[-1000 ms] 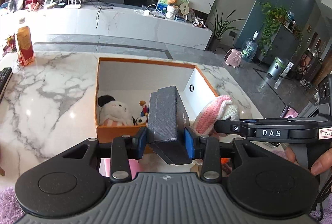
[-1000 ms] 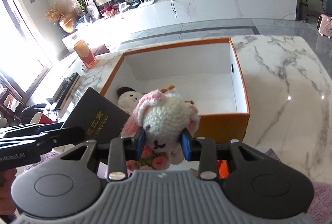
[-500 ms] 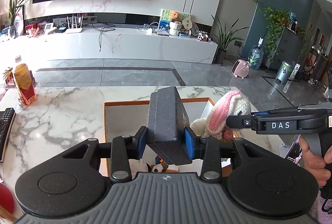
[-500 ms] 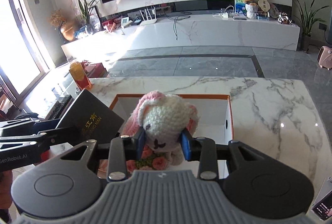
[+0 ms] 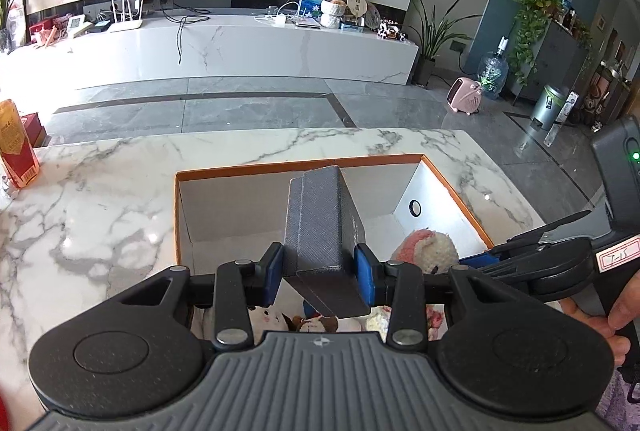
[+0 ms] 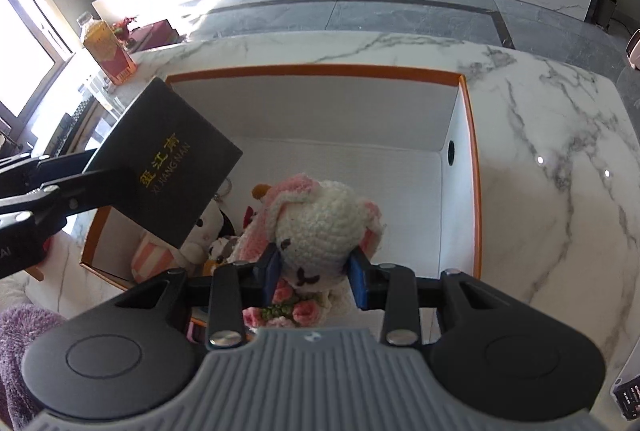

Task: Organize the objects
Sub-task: 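Carry the bunny over the orange box with right gripper while left carries the black box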

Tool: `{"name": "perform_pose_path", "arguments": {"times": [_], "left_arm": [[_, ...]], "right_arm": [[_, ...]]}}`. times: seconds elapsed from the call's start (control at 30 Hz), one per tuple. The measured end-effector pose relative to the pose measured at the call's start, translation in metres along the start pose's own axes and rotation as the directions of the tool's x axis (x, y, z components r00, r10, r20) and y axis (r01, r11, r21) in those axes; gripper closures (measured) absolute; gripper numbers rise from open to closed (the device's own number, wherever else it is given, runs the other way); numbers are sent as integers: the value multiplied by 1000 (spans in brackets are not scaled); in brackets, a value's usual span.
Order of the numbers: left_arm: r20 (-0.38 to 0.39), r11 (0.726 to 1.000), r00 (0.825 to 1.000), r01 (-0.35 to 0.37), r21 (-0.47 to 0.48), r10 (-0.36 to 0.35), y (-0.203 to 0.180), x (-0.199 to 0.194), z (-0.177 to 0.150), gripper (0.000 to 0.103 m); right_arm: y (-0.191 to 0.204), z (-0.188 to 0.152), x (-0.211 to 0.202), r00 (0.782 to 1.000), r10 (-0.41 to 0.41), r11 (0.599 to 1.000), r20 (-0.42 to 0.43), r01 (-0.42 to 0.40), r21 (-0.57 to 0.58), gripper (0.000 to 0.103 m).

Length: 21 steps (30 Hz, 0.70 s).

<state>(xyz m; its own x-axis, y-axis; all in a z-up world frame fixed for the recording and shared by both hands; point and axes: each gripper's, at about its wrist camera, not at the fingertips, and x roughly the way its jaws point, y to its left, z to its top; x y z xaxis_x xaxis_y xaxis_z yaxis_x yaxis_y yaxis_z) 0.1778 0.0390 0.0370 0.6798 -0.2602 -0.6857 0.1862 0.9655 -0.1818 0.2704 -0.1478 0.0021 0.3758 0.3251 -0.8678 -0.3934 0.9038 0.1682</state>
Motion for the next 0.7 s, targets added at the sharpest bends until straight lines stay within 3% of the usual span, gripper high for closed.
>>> {"name": "perform_pose_path", "arguments": {"times": [0.33, 0.7], "left_arm": [[-64, 999, 998, 23, -48, -26, 13, 21, -2, 59], [-144, 996, 989, 16, -84, -28, 21, 40, -14, 59]], "right_arm": [[-13, 30, 54, 993, -50, 999, -109, 50, 0, 62], [-12, 58, 84, 995, -75, 997, -67, 74, -20, 54]]}}
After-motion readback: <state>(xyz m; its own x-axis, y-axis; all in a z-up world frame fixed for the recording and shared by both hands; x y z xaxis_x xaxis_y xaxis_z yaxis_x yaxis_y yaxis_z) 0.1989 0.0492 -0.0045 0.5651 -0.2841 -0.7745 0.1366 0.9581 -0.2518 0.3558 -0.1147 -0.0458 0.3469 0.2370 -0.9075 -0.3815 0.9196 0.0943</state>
